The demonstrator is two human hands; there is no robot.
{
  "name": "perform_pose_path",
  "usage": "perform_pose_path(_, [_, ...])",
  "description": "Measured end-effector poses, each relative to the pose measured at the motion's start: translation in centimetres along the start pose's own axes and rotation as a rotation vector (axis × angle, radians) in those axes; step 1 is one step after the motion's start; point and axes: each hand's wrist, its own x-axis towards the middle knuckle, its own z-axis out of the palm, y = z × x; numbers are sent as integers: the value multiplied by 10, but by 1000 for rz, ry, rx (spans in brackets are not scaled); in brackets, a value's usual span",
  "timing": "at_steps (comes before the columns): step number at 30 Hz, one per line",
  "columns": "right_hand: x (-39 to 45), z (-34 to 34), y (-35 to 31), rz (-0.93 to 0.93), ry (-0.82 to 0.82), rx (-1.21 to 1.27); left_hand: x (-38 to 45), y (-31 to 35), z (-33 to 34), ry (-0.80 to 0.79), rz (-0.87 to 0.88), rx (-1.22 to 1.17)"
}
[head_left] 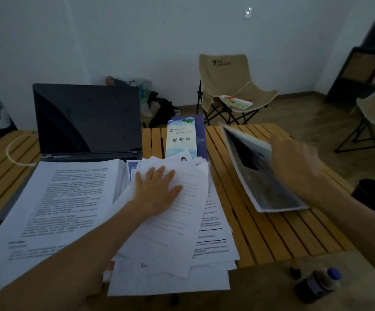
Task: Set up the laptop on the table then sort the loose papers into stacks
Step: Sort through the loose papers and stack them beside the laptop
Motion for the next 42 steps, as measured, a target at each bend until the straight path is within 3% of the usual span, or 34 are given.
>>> perform_pose_path(3, [-13,-39,13,86,131,-17,-10,-15,-13,-33,-167,52])
perform_pose_path(7, [-47,-55,-21,-3,-105,95,-30,-13,-25,-11,-291,60])
perform_pose_path(14, [-95,-74,-99,-231,-34,130,-40,-2,-35,41,-364,-108])
perform_pose_path(17, [-106,-48,-139,-365,-269,266,-40,-5,-32,30,-358,-159])
perform_pose_path(19, [-104,-25,-143,-295,-472,503,-40,-9,-30,26,-359,-114])
perform_pose_path(23, [-77,30,-95,136,-327,519,-39,-19,-28,5,-467,-367])
perform_pose_path(25, [-67,57,-82,329,-434,544,-37,-18,-29,-1,-530,-486])
perform_pose_path(27, [-63,74,-90,325,-511,529,-34,-12,-30,-2,-560,-594])
perform_pose_path(34, [-62,79,-113,318,-439,525,-31,0,-40,-46,-577,-1101])
perform_pose_path(42, [-80,80,-100,253,-342,621,-24,0,-41,-110,-611,-1115])
